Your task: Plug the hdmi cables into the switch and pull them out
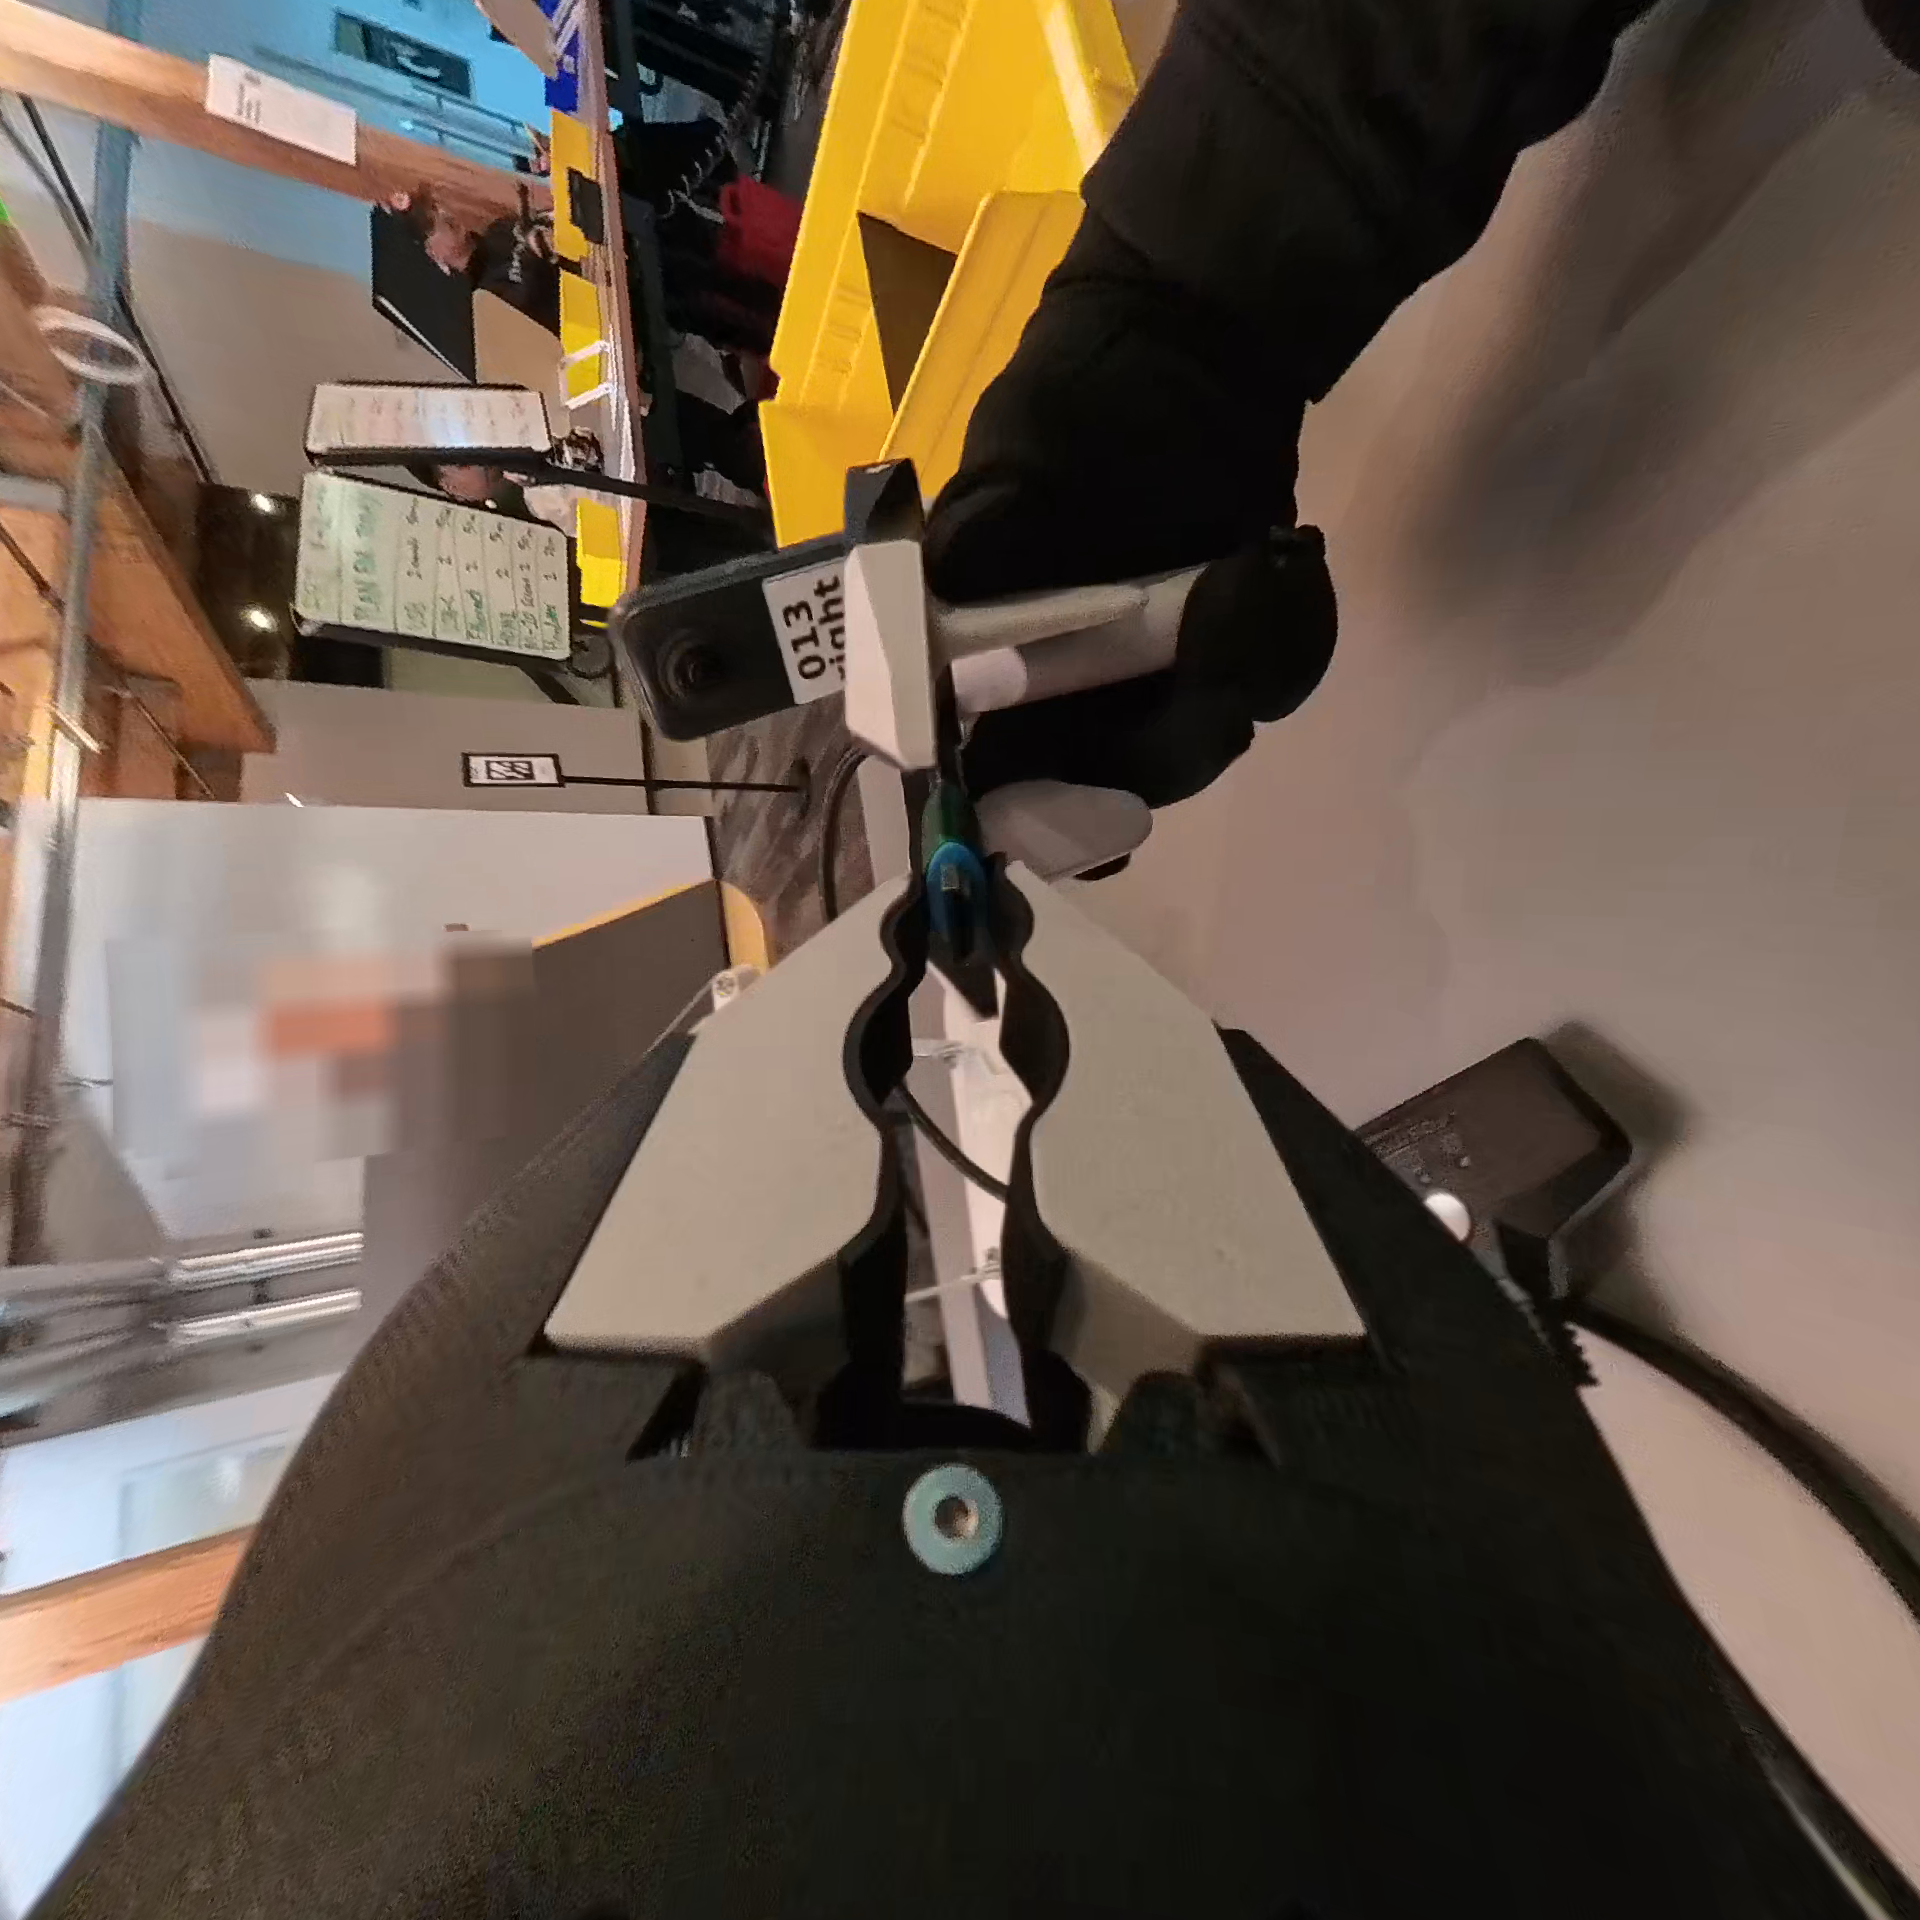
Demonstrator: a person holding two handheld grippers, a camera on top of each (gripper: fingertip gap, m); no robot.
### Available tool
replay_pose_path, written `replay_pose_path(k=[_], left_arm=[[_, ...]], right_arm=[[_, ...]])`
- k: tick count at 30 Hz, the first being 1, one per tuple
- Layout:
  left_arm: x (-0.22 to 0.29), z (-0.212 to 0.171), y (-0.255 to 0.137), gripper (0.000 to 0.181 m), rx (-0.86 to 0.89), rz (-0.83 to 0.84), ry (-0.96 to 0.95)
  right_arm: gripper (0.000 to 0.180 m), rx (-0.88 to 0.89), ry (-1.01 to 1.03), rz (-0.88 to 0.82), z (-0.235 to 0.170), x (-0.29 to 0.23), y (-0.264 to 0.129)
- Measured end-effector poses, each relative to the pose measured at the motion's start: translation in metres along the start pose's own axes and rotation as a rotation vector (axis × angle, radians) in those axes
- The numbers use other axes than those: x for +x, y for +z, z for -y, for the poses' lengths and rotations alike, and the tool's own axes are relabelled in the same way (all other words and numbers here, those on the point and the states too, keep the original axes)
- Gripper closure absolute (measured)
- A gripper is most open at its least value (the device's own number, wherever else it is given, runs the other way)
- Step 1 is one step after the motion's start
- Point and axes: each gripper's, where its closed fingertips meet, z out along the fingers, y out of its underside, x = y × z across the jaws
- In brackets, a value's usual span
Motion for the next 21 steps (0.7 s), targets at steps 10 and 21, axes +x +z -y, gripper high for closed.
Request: replay_pose_path(k=[10,21], left_arm=[[0.001,0.006,0.001,0.172,-0.011,0.014,0.141],[0.001,0.002,0.004,0.171,-0.010,0.023,0.150]], right_arm=[[0.160,-0.054,-0.031,0.036,-0.006,-0.010,0.002],[0.160,-0.083,-0.127,-0.031,-0.007,-0.004,0.000]])
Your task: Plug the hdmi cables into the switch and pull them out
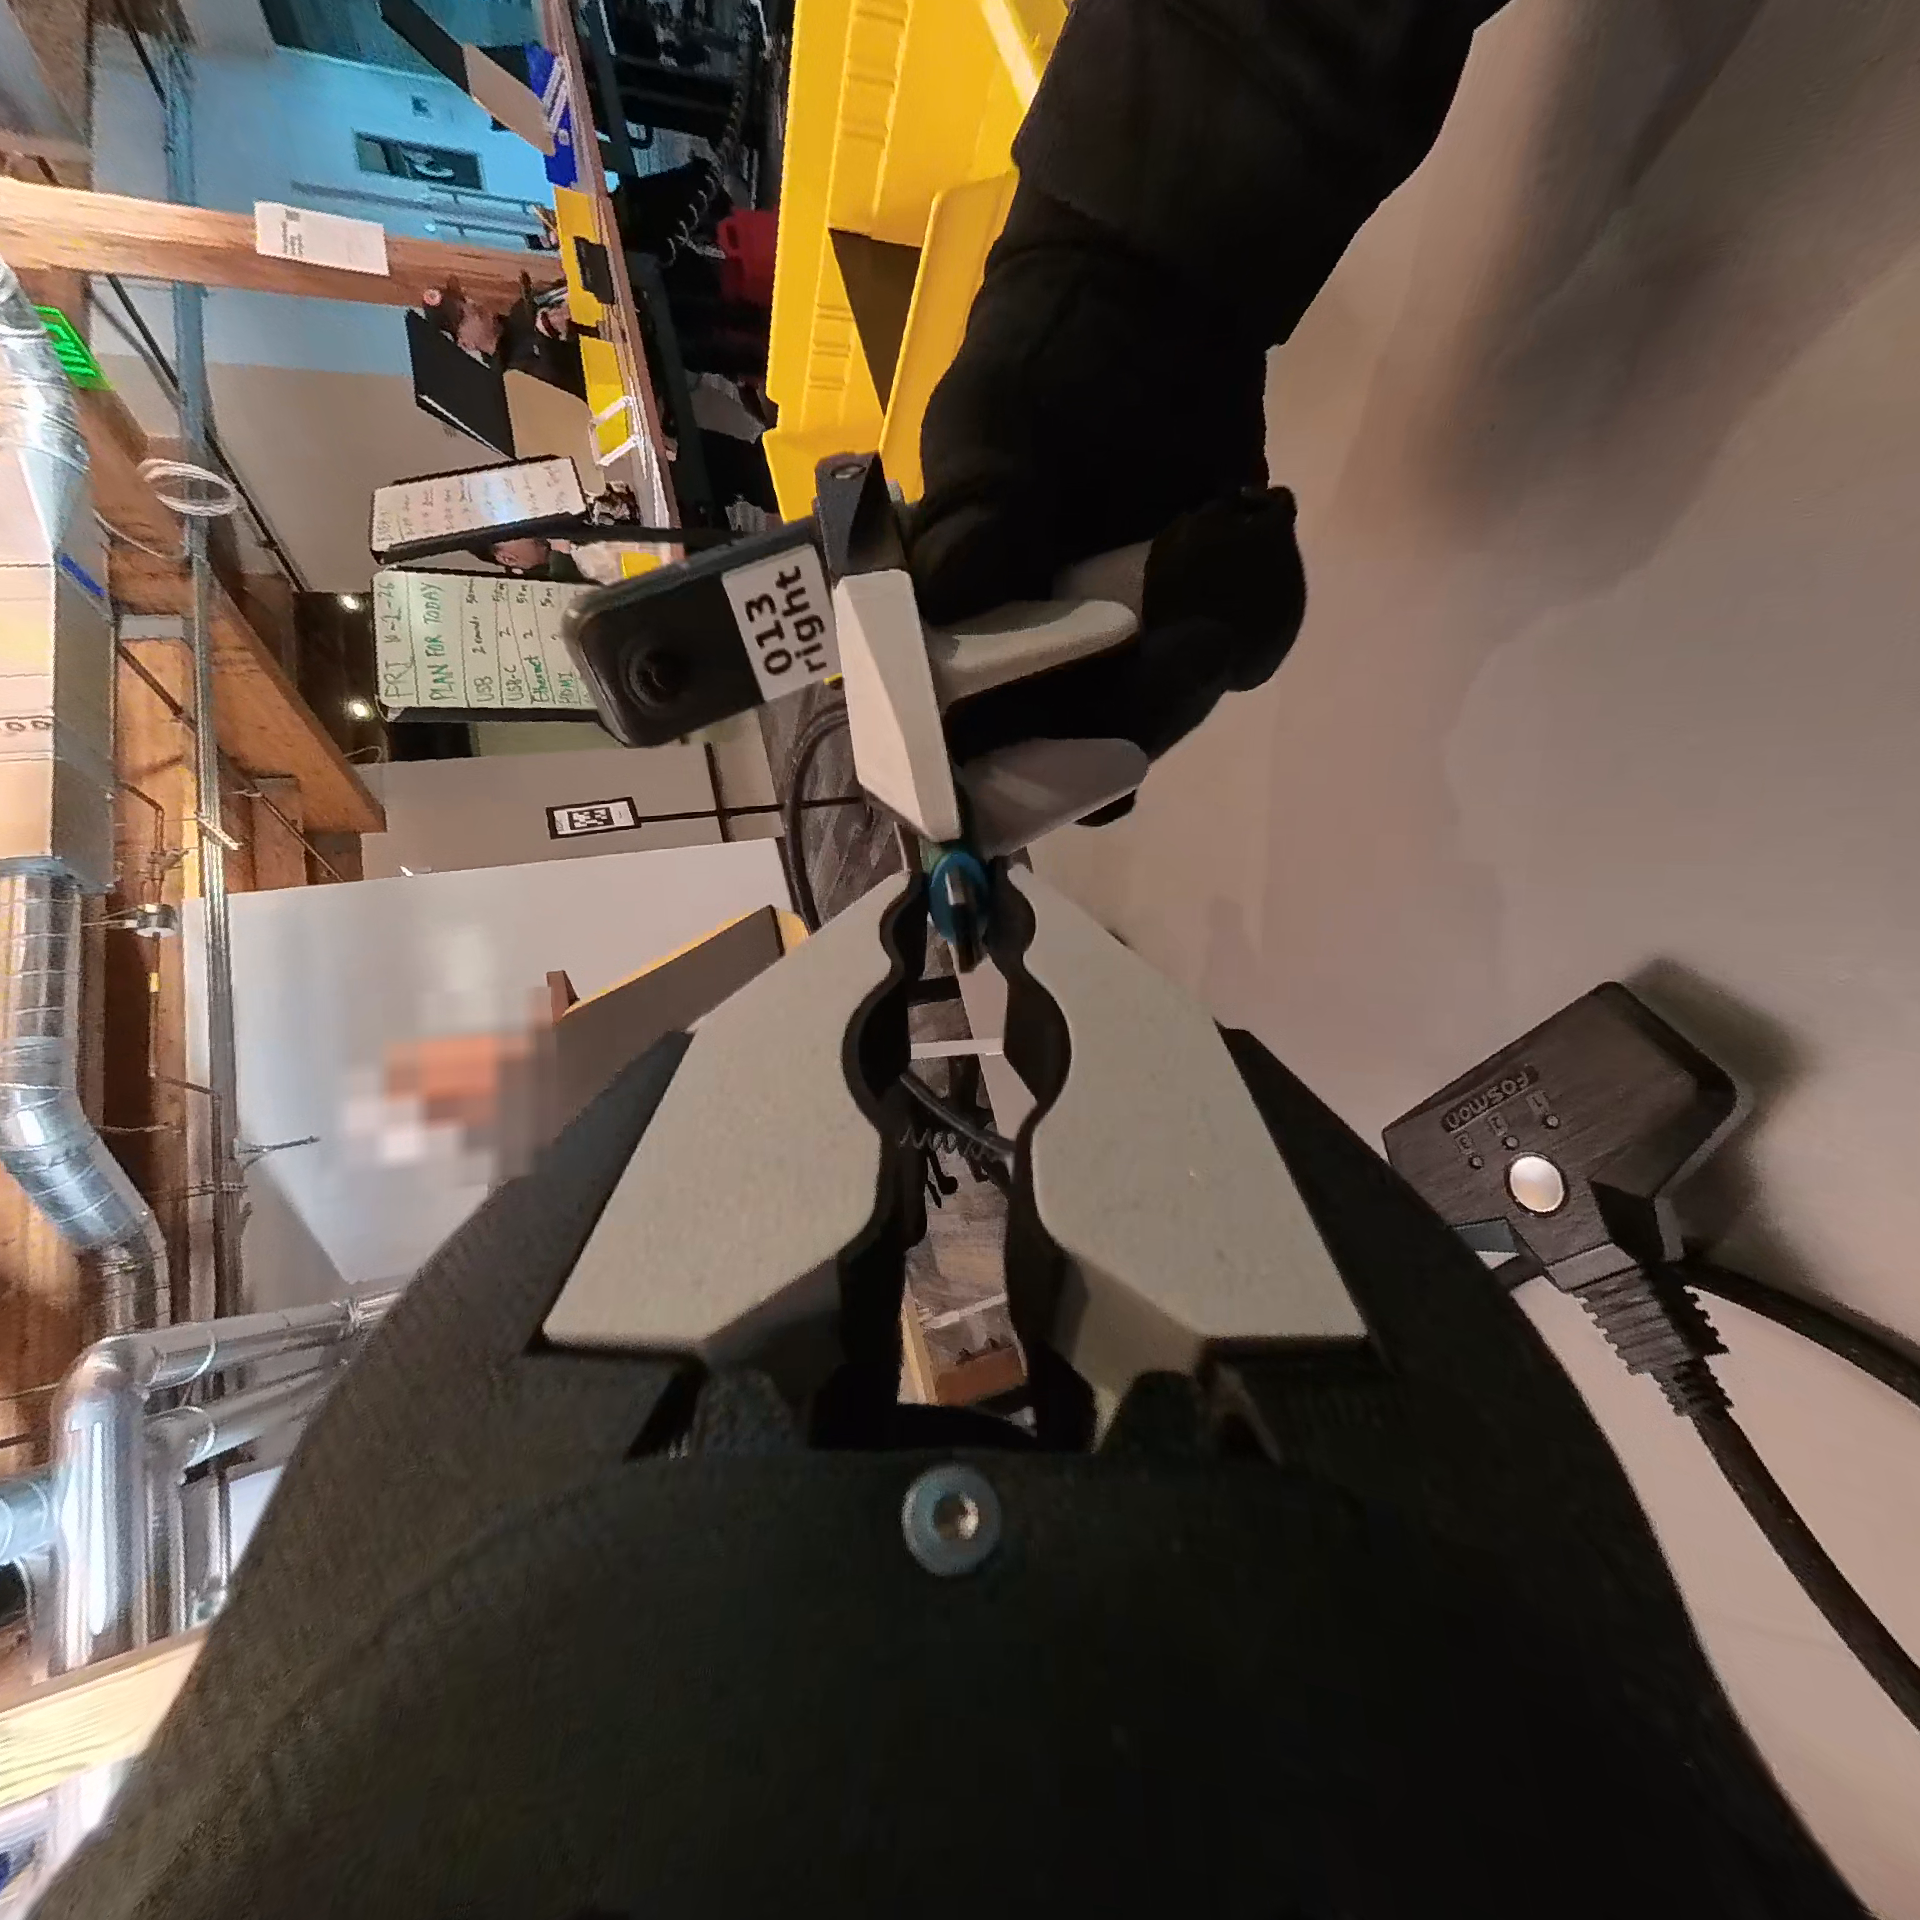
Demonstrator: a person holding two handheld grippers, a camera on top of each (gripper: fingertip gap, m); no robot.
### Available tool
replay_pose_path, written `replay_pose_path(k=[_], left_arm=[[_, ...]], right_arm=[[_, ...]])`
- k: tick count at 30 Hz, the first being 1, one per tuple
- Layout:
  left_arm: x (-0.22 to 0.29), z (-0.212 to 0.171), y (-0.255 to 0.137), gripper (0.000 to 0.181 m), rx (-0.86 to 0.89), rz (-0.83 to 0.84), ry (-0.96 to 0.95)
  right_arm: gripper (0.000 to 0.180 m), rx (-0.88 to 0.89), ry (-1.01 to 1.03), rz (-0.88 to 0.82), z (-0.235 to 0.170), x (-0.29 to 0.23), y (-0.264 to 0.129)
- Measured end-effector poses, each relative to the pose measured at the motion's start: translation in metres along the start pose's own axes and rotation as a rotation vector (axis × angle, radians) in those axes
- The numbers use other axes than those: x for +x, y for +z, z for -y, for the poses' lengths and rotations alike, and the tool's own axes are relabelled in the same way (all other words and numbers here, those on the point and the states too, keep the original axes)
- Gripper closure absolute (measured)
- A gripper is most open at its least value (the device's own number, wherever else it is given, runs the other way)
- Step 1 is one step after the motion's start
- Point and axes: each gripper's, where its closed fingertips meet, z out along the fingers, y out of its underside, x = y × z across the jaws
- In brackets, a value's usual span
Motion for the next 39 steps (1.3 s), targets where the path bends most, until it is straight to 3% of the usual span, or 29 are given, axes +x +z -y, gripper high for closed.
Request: replay_pose_path(k=[9,17,24,27,31,39], left_arm=[[0.004,-0.014,0.010,0.152,-0.057,0.011,-0.129],[0.002,-0.049,0.004,0.133,-0.164,0.037,-0.296],[0.062,-0.095,-0.006,0.095,-0.319,-0.221,-0.586],[0.094,-0.110,-0.008,0.086,-0.387,-0.307,-0.616],[0.136,-0.118,-0.002,0.061,-0.448,-0.475,-0.733],[0.166,-0.125,0.026,0.062,-0.450,-0.628,-0.733]], right_arm=[[0.160,-0.037,-0.101,-0.155,0.001,0.019,-0.009],[0.160,-0.079,-0.160,-0.248,-0.002,0.028,-0.018],[0.160,-0.100,-0.168,-0.315,-0.005,0.038,-0.028],[0.160,-0.120,-0.161,-0.337,-0.011,0.044,-0.031],[0.160,-0.142,-0.155,-0.347,-0.016,0.048,-0.030],[0.160,-0.168,-0.147,-0.357,-0.023,0.052,-0.031]])
